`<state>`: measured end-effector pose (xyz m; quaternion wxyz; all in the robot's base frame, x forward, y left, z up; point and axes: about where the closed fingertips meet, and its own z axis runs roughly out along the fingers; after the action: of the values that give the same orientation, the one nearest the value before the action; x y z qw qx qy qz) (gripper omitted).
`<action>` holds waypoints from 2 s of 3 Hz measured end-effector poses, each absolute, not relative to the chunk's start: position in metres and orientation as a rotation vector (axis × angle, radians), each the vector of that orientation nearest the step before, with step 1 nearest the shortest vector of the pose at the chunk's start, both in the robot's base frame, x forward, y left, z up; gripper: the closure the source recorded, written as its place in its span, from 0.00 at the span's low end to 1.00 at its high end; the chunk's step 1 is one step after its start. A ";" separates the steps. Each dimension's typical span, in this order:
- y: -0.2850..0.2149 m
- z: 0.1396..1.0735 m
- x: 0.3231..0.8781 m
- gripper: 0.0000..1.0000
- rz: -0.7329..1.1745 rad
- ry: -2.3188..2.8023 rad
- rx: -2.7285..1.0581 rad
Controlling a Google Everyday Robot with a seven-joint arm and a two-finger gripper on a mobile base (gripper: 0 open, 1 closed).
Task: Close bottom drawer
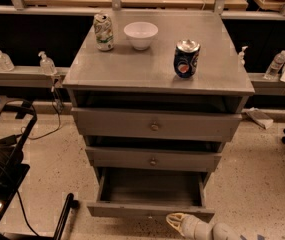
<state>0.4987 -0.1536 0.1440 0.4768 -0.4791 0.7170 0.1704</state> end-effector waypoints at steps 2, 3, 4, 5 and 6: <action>-0.150 0.137 0.521 1.00 0.415 1.747 -1.140; -0.154 0.128 0.526 1.00 0.416 1.749 -1.072; -0.156 0.123 0.538 1.00 0.420 1.738 -1.031; -0.156 0.123 0.538 1.00 0.420 1.738 -1.031; -0.160 0.128 0.553 1.00 0.400 1.725 -1.029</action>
Offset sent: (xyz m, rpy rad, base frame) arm 0.1048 -0.0324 -0.0177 0.0729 -0.0711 -0.1722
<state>0.5526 -0.1603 0.1275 0.5200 -0.4293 0.7193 0.1670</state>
